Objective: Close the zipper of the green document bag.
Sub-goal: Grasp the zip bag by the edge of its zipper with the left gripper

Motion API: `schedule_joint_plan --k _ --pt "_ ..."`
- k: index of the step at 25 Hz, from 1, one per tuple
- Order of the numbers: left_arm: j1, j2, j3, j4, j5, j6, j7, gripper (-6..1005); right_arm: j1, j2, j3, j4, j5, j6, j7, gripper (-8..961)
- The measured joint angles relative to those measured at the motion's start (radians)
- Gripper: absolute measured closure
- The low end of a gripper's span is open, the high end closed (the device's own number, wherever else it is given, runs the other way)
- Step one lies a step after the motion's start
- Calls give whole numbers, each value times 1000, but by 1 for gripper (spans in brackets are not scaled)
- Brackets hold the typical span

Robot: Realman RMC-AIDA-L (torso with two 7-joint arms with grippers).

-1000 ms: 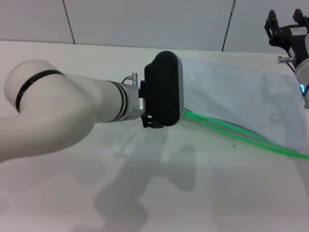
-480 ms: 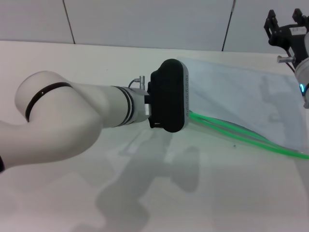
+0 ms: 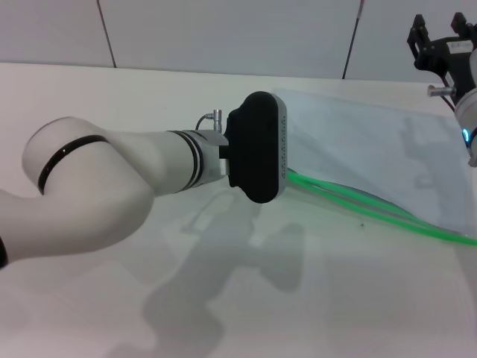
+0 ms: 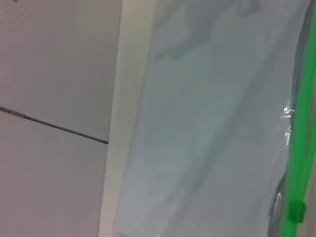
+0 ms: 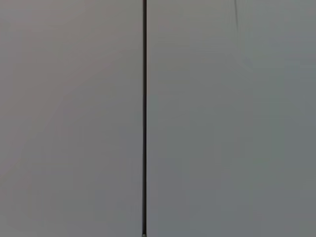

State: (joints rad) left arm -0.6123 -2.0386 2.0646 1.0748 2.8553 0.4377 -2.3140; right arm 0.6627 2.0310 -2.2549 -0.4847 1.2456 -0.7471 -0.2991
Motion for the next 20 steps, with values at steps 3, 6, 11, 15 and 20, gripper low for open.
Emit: schedule_joint_plan --k 3,6,11,15,20 --pt "-7 0 3 -25 0 -38 2 223 1 0 0 0 0 0 0 338" --pt "-18 0 18 -49 -3 -77 3 222 1 0 0 0 0 0 0 338" --pt "-28 0 46 -82 -7 -138 3 222 3 1 0 3 0 0 0 338" --pt "-28 0 54 -91 -9 -166 4 223 7 2 0 8 0 0 0 338" --pt "-38 0 68 -113 -10 -197 5 223 9 3 -2 11 0 0 0 338"
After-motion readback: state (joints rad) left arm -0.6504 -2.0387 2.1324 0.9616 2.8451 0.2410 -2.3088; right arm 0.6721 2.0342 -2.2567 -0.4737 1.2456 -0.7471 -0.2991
